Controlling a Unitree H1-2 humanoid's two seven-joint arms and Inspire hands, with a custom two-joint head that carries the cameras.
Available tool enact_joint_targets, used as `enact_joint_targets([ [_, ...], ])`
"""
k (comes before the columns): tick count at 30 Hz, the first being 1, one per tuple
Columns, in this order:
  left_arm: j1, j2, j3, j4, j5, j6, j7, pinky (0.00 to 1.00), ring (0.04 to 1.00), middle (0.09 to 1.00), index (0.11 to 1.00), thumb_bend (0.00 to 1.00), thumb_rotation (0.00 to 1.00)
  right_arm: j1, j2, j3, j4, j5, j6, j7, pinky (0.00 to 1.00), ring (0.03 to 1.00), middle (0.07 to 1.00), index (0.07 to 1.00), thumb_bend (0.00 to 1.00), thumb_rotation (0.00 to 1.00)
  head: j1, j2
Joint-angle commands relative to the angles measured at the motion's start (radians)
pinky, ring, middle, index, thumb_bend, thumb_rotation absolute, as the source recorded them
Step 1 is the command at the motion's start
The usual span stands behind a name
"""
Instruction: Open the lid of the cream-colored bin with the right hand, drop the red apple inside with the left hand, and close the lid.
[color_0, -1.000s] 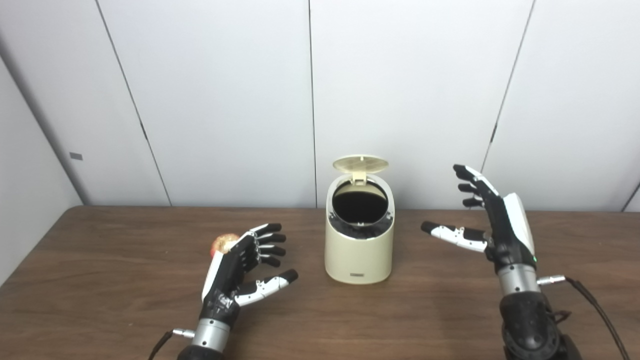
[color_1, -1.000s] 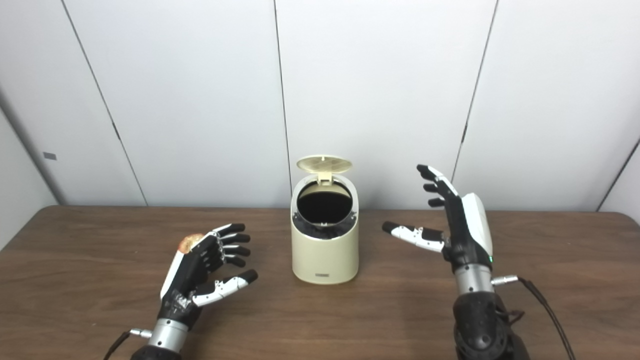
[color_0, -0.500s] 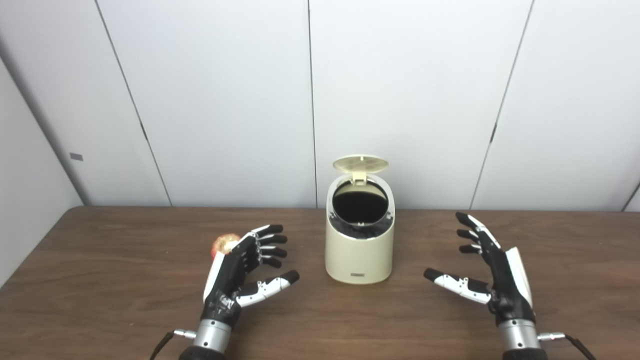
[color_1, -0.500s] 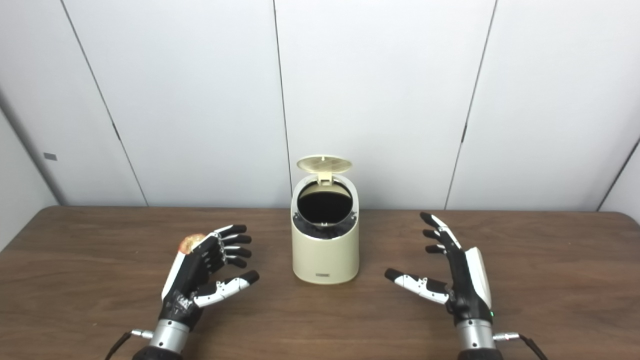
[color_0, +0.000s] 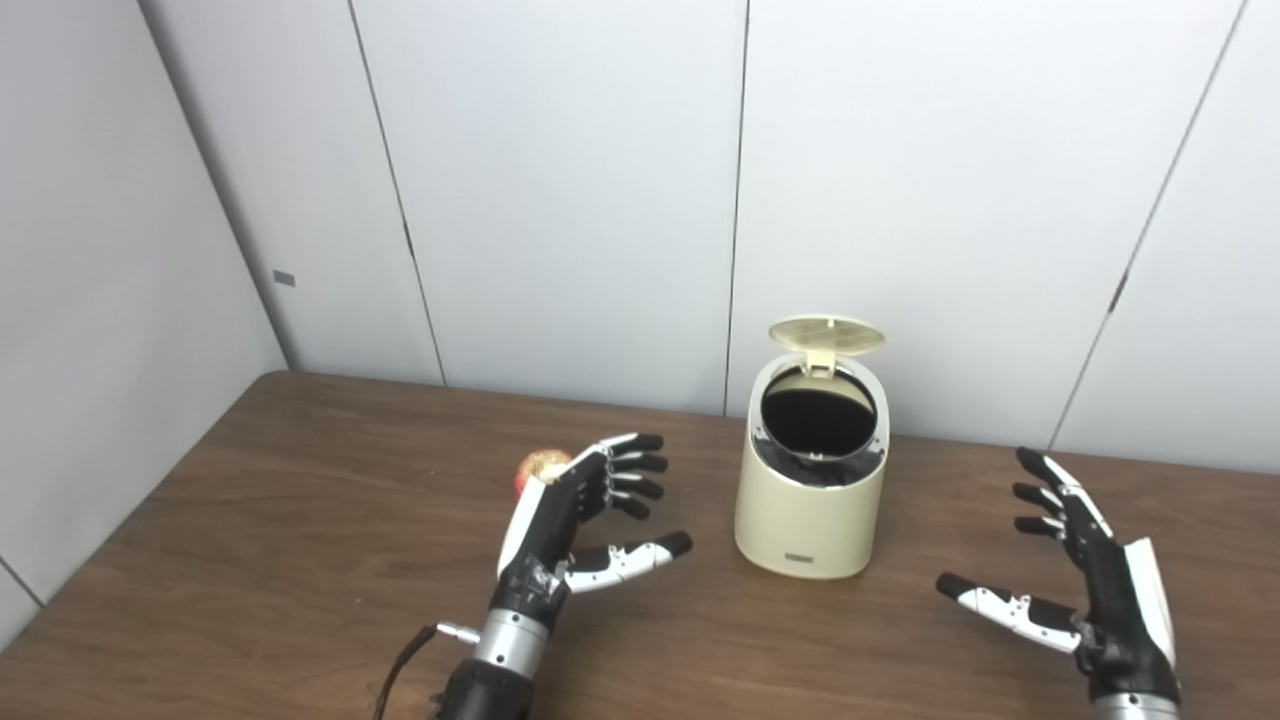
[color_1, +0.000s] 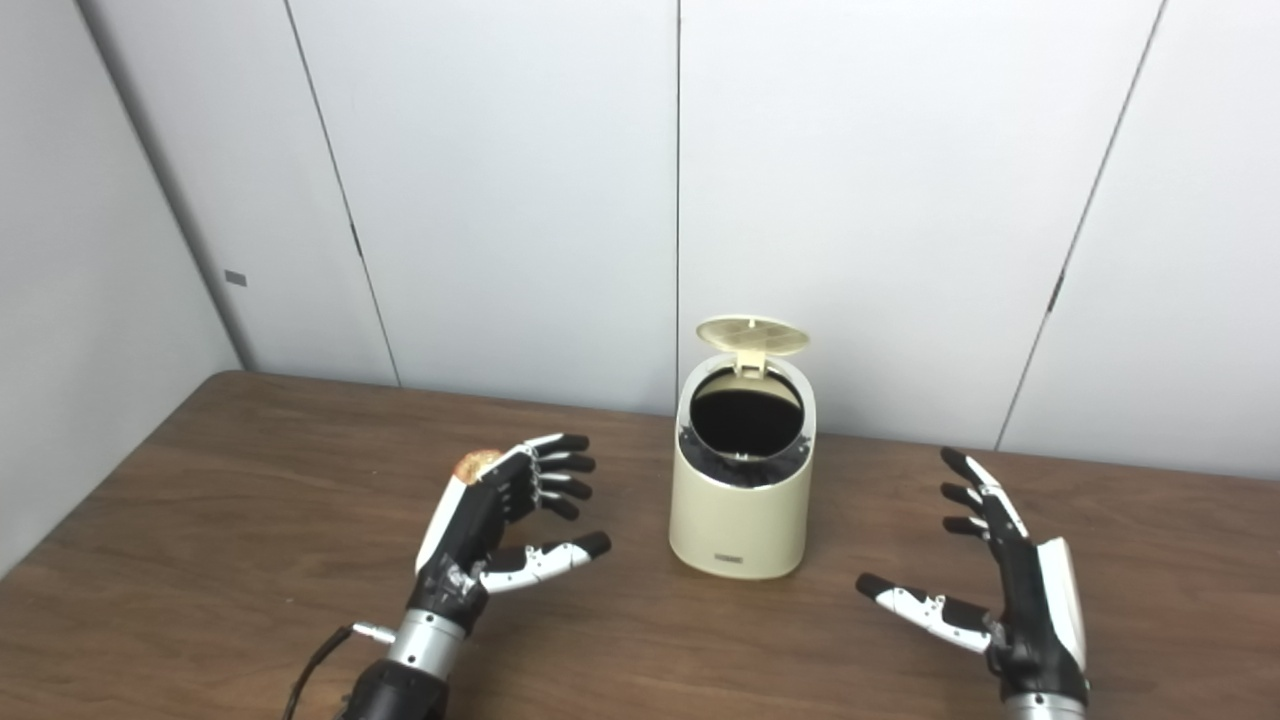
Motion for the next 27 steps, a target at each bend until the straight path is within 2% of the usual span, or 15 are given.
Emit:
enact_joint_targets([
  [1,-0.031,0.015,0.015,-0.051,0.032,-0.013,0.031,0.56,0.654,0.718,0.763,0.75,0.09,-0.01,-0.015,-0.008,-0.045,0.006,-0.005,0.007,0.67,0.798,0.877,0.854,0.71,0.18,0.003,0.004],
  [5,-0.044,0.04,0.043,-0.083,0.115,0.005,0.077,0.54,0.649,0.718,0.755,0.72,0.03,-0.004,-0.014,-0.012,-0.068,0.009,0.01,0.019,0.67,0.791,0.875,0.85,0.72,0.16,0.013,0.006],
  [12,-0.091,0.088,0.095,-0.114,0.259,0.08,0.158,0.53,0.653,0.693,0.735,0.81,0.1,-0.001,-0.014,-0.013,-0.098,0.004,0.039,0.033,0.66,0.789,0.871,0.849,0.71,0.16,0.018,0.008],
  [16,-0.112,0.129,0.095,-0.118,0.373,0.141,0.191,0.54,0.69,0.71,0.743,0.84,0.12,-0.001,-0.013,-0.012,-0.104,0.011,0.042,0.041,0.66,0.792,0.87,0.85,0.71,0.15,0.017,0.006],
  [22,-0.127,0.152,0.094,-0.112,0.469,0.221,0.225,0.6,0.738,0.743,0.753,0.86,0.15,0.003,-0.008,-0.012,-0.128,0.008,0.059,0.047,0.66,0.789,0.869,0.849,0.71,0.15,0.017,0.006],
  [27,-0.128,0.183,0.077,-0.083,0.529,0.25,0.245,0.6,0.754,0.778,0.772,0.86,0.18,0.004,-0.005,-0.01,-0.139,0.005,0.069,0.049,0.65,0.785,0.867,0.844,0.7,0.13,0.015,0.003],
])
